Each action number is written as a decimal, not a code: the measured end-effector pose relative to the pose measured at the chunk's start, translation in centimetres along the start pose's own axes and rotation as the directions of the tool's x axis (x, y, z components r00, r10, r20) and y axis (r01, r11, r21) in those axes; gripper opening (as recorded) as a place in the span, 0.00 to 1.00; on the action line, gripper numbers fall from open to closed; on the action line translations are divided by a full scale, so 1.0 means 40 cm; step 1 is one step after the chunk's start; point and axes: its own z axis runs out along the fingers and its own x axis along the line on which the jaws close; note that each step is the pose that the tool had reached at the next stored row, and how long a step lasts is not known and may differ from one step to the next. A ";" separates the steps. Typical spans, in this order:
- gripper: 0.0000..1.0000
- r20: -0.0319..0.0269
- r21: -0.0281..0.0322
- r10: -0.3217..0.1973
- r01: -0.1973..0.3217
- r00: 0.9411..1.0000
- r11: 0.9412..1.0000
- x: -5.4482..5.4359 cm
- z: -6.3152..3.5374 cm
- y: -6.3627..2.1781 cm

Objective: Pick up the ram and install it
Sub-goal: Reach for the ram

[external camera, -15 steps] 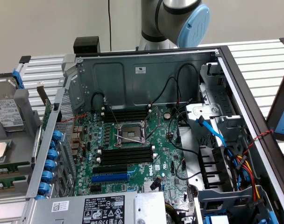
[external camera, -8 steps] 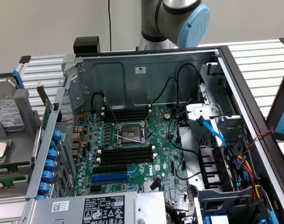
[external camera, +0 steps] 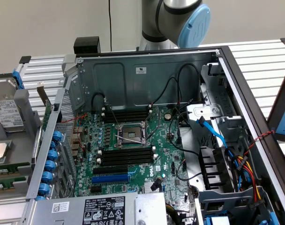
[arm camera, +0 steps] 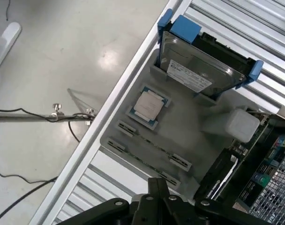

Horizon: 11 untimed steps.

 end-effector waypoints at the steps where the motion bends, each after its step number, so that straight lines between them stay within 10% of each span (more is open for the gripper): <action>1: 0.11 -0.001 0.001 -0.017 0.017 1.000 1.000 0.000 0.000 0.000; 11: 0.11 -0.010 0.009 -0.198 0.198 0.980 0.980 0.000 0.000 0.000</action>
